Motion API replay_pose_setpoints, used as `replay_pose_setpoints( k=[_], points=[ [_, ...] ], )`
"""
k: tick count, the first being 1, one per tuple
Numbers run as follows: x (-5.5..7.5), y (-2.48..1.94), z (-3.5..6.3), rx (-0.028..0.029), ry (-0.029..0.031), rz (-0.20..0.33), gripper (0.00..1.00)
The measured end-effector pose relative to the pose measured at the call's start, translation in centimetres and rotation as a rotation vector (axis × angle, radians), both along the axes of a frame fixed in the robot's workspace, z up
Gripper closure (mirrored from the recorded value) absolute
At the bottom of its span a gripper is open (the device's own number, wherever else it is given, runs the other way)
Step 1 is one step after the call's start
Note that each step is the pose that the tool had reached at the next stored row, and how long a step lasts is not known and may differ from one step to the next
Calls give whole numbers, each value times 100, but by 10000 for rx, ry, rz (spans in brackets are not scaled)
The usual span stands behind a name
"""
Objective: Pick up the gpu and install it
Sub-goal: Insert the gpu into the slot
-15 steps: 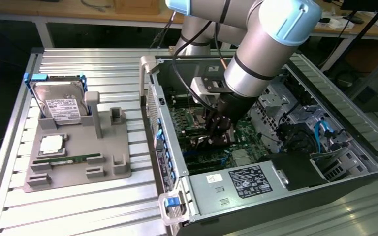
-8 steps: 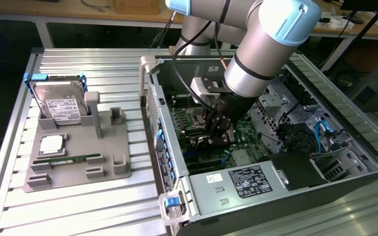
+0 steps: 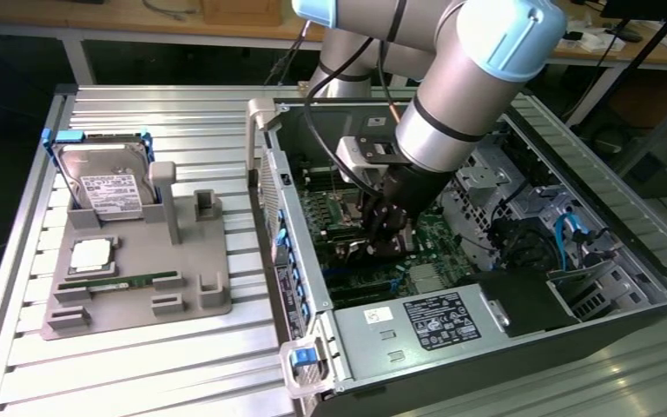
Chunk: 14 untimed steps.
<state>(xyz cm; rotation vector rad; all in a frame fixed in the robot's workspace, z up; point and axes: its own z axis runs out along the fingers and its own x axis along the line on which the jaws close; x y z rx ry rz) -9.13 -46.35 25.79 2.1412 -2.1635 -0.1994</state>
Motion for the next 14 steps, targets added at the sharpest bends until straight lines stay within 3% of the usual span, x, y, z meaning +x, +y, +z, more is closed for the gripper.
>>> replay_pose_setpoints(
  k=[14],
  points=[
    [0,0,-13,-3,21,-1,73]
  ],
)
